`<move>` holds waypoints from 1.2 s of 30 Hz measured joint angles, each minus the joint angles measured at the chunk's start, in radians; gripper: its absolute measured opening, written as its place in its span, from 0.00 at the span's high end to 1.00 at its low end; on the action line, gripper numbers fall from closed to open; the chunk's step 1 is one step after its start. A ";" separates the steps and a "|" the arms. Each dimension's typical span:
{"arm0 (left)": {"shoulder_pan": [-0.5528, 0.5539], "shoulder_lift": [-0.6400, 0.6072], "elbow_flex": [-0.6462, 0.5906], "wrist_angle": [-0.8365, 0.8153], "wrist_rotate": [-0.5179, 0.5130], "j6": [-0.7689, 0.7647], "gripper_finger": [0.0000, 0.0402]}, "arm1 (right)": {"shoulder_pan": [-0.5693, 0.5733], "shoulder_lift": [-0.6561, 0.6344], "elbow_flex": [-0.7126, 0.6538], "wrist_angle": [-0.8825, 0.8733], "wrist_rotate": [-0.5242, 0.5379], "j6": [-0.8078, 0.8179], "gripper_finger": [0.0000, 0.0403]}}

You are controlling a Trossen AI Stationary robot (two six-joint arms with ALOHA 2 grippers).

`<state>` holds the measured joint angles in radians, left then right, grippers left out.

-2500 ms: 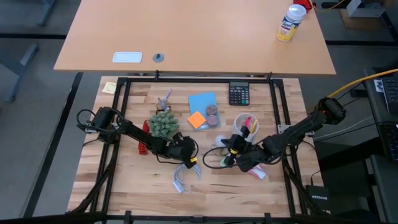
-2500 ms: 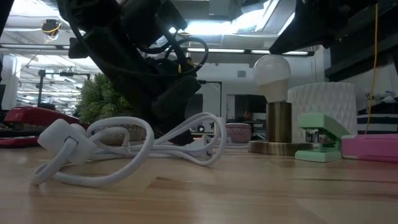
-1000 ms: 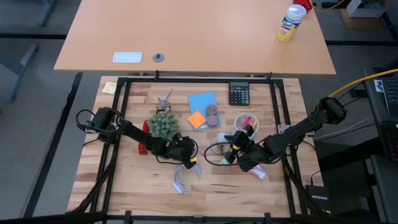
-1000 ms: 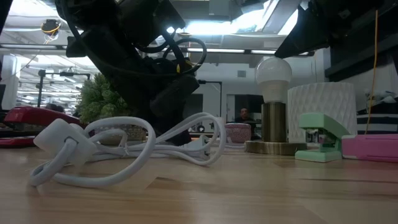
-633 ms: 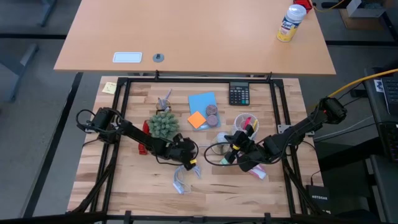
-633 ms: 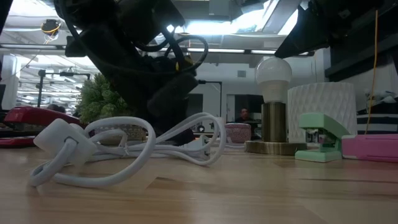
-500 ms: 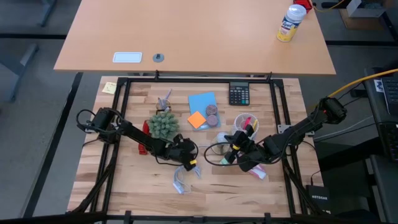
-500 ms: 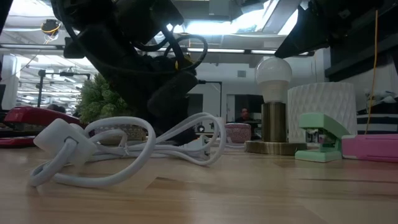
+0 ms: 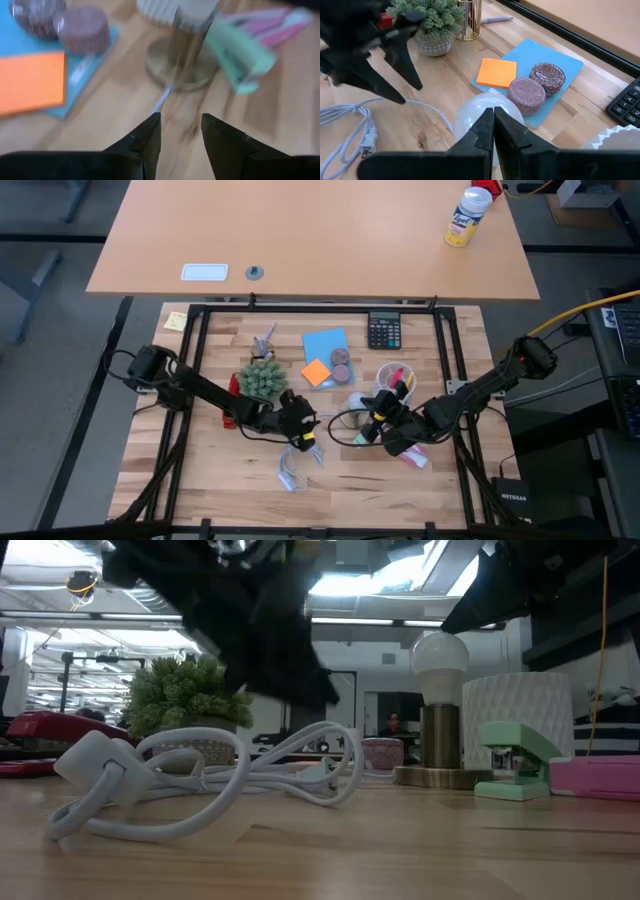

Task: Screw lightbulb
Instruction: Insert the white lightbulb into the lamp socket

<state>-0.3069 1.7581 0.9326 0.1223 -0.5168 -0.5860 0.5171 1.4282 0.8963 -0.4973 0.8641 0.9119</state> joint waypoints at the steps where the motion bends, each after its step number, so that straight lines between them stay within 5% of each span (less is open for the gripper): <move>1: 0.002 -0.008 0.001 0.024 -0.004 0.015 0.67 | 0.000 0.000 0.000 0.000 0.000 0.000 0.96; 12: 0.093 -0.015 0.003 0.533 -0.013 0.349 0.68 | 0.000 0.000 0.000 0.002 0.001 0.000 0.96; 20: 0.151 0.008 0.004 0.570 0.120 0.299 0.70 | 0.000 0.000 0.000 0.001 0.004 0.000 0.96; 36: 0.143 0.122 0.133 0.567 0.159 0.432 1.00 | 0.000 0.000 0.000 0.002 0.009 -0.001 0.96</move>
<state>-0.1635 1.8797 1.0660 0.6895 -0.3581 -0.1538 0.5171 1.4277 0.8963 -0.4957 0.8731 0.9112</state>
